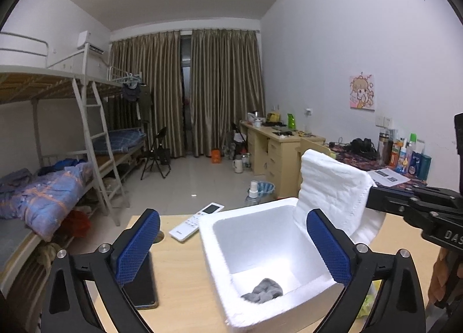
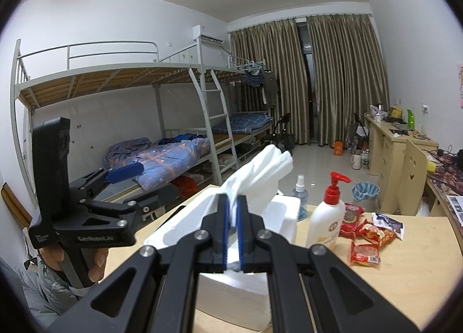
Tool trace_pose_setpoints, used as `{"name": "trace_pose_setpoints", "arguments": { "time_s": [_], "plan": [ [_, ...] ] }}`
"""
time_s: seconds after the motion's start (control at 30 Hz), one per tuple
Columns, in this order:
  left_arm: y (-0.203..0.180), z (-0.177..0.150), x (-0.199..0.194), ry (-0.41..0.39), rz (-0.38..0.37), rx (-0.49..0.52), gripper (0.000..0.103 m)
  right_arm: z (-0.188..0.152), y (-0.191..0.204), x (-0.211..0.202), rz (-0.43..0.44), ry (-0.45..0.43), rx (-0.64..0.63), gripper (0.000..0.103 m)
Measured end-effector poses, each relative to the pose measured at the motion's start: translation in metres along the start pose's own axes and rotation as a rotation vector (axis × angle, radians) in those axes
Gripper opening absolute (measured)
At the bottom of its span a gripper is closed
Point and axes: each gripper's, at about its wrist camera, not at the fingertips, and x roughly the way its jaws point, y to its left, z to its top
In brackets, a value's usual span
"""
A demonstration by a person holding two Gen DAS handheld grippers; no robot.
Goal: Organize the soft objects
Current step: 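Open the left gripper to drop the grey sock into the foam box, then open the right gripper to release the paper towel into the foam box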
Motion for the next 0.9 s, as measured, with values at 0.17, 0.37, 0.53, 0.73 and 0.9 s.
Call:
{"name": "trace_pose_setpoints", "arguments": {
  "time_s": [0.17,0.37,0.53,0.73,0.9],
  "plan": [
    [0.01,-0.002,-0.01,-0.013,0.04,-0.012,0.103,0.0,0.004,0.014,0.019,0.018,-0.001,0.007],
    [0.021,-0.007,-0.016,-0.009,0.055,-0.026,0.103,-0.002,0.009,0.028,0.039,0.045,-0.006,0.007],
    [0.027,-0.009,-0.016,-0.001,0.068,-0.035,0.103,-0.003,0.011,0.039,0.047,0.069,-0.009,0.007],
    [0.032,-0.012,-0.015,0.005,0.07,-0.045,0.103,-0.005,0.01,0.054,0.045,0.107,0.002,0.007],
    [0.033,-0.015,-0.013,0.012,0.069,-0.047,0.103,-0.01,0.008,0.067,0.04,0.161,0.017,0.048]
  ]
}}
